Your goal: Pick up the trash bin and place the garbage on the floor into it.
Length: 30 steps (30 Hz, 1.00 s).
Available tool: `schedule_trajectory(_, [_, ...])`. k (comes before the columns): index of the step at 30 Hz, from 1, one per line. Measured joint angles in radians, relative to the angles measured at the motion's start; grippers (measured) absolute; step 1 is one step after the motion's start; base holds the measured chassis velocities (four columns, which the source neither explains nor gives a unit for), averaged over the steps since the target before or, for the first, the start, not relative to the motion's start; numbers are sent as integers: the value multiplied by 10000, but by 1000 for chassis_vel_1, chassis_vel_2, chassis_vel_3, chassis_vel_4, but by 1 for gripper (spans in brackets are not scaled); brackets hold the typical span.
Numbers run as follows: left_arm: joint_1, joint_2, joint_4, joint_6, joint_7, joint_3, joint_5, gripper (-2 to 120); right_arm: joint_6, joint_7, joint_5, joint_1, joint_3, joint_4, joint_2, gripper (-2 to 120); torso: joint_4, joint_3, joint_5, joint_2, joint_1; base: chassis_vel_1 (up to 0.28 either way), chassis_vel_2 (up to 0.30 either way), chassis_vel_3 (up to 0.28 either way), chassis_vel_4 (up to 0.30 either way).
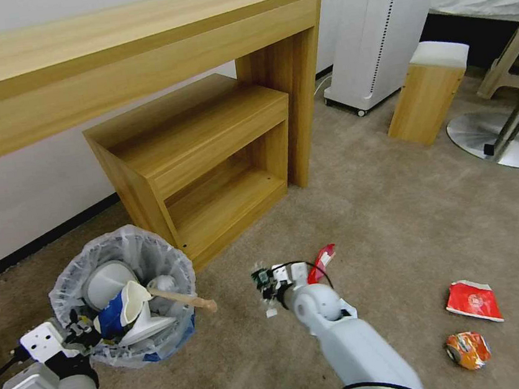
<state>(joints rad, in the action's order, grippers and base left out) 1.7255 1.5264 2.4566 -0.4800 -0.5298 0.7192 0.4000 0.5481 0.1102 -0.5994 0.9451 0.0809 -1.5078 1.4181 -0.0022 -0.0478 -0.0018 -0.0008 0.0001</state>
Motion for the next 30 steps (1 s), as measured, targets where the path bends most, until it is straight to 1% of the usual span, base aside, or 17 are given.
schedule_trajectory(1, [0,0,0,0,0,0,0,1,0,0,0,0,0,0,0,12,0,0,0,0,0,0,0,0,0])
schedule_trajectory(4, [-2,-25,-101,-68,0,-168,16,1,-937,-549,-61,243,215,-1380,-407,12,0,1,-1,0,0,0,0,0,0])
schedule_trajectory(5, [-2,-25,-101,-68,0,-168,16,1,-937,-549,-61,243,215,-1380,-407,12,0,1,-1,0,0,0,0,0,0])
schedule_trajectory(6, [-12,-44,-157,-85,-1,-216,27,1,-1365,-897,-128,319,300,-1938,-544,12,0,0,0,0,0,0,0,0,0])
schedule_trajectory(7, [-22,-55,-191,-98,-2,-245,47,1,-1791,-1333,-182,359,392,-2355,-637,12,0,1,0,1,0,0,0,0,0])
schedule_trajectory(8, [-44,-70,-237,-141,-13,-299,126,1,-2538,-2180,-286,385,519,-2841,-749,12,0,1,-1,0,0,0,0,0,0])
schedule_trajectory(9, [-44,-70,-237,-141,-13,-299,126,1,-2538,-2180,-286,385,519,-2841,-749,12,0,1,-1,0,0,0,0,0,0])
schedule_trajectory(12, [-81,-79,-310,-253,-67,-413,350,1,-4400,-4474,-636,288,742,-3356,-857,12,0,1,-2,1,0,0,0,0,0])
schedule_trajectory(13, [-81,-79,-310,-253,-67,-413,350,1,-4400,-4474,-636,288,742,-3356,-857,12,0,1,-2,1,0,0,0,0,0])
schedule_trajectory(14, [-80,-85,-335,-282,-81,-476,391,1,-5048,-5463,-798,196,773,-3380,-857,12,0,1,-1,1,0,0,0,0,0])
schedule_trajectory(16, [-7,-127,-356,-357,-103,-688,477,1,-5882,-6843,-966,53,725,-3274,-832,12,1,1,-2,0,1,0,0,0,0])
schedule_trajectory(17, [-7,-127,-356,-357,-103,-688,477,1,-5882,-6843,-966,53,725,-3274,-832,12,1,1,-2,0,1,0,0,0,0])
schedule_trajectory(20, [246,-185,-340,-422,-107,-1278,541,1,-6848,-8348,-853,-50,333,-2689,-715,12,1,1,-3,1,0,0,0,0,0])
schedule_trajectory(21, [246,-185,-340,-422,-107,-1278,541,1,-6848,-8348,-853,-50,333,-2689,-715,12,1,1,-3,1,0,0,0,0,0])
schedule_trajectory(23, [394,-185,-209,-446,-109,-1626,551,1,-7231,-8756,-402,-100,31,-2162,-614,12,0,1,-2,0,0,0,0,0,0])
schedule_trajectory(27, [590,-186,7,-459,-105,-1972,562,1,-7527,-8951,171,-189,-371,-1525,-479,12,1,0,-2,0,0,0,0,0,0])
schedule_trajectory(30, [666,-214,146,-464,-98,-2037,585,1,-7598,-8969,406,-233,-656,-1205,-376,12,1,0,-2,0,0,0,0,0,0])
